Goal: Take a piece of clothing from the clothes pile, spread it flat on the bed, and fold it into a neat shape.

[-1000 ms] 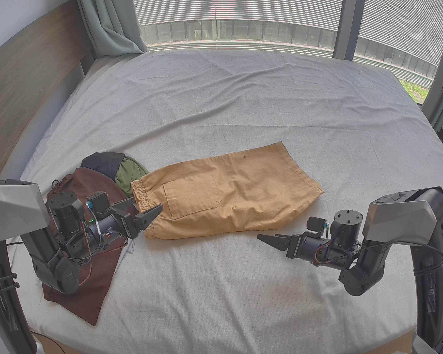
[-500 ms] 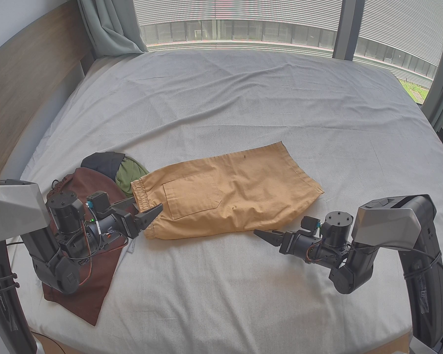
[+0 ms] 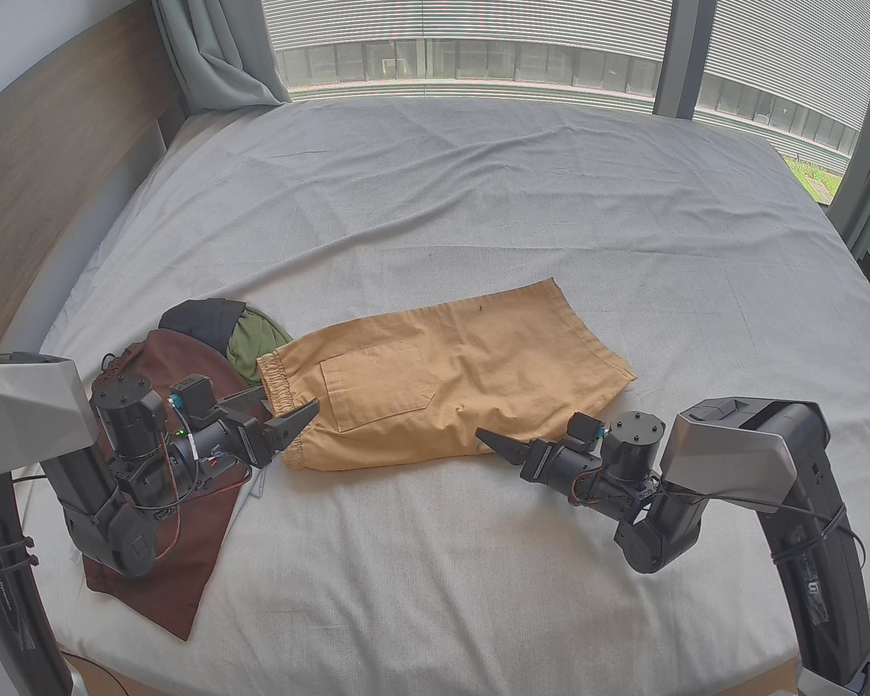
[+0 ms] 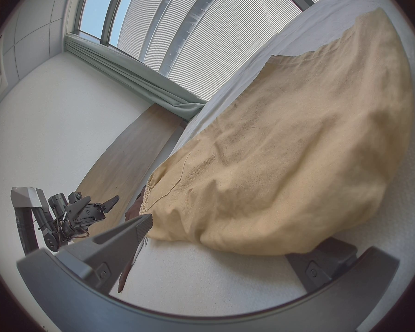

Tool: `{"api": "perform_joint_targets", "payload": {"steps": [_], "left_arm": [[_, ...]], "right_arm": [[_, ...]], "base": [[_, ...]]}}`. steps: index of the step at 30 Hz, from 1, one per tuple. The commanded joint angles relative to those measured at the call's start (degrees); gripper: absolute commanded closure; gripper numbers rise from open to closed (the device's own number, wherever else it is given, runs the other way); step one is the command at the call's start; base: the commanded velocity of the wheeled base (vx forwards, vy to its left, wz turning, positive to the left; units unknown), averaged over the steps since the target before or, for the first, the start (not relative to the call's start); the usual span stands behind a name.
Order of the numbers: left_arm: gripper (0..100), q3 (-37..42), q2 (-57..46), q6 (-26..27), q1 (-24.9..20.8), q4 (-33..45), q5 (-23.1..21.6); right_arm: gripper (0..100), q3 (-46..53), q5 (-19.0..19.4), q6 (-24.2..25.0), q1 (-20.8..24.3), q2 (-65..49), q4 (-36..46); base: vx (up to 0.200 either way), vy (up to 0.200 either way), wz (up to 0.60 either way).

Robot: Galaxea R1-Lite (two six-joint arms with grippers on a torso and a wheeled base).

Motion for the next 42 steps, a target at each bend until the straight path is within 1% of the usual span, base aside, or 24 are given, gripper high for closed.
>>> {"api": "perform_joint_targets", "payload": {"steps": [1,7,23,24,37,42], "left_arm": [[0,-0.01,0.10,-0.01,-0.02,-0.05,0.00],[0,-0.01,0.10,-0.01,-0.02,-0.05,0.00],[0,-0.01,0.19,-0.01,-0.02,-0.05,0.00],[0,-0.01,0.19,-0.01,-0.02,-0.05,0.00],[0,-0.10,0.80,-0.01,-0.11,-0.05,0.00],[0,-0.10,0.80,-0.01,0.07,-0.05,0.00]], "right_arm": [[0,-2.62,-1.24,0.07,0.60,2.03,0.10],[0,-4.46,-2.56,2.89,1.48,2.29,0.19],[0,-5.69,-2.65,3.41,1.39,2.73,0.28],[100,-5.69,-2.65,3.41,1.30,2.73,0.36],[100,-5.25,-2.73,3.59,1.22,2.56,0.28],[100,-2.62,-2.73,3.50,1.39,2.03,0.10]], "base": [[0.000,0.000,0.00],[0.000,0.000,0.00],[0.000,0.000,0.00],[0.000,0.000,0.00],[0.000,0.000,0.00],[0.000,0.000,0.00]]}}
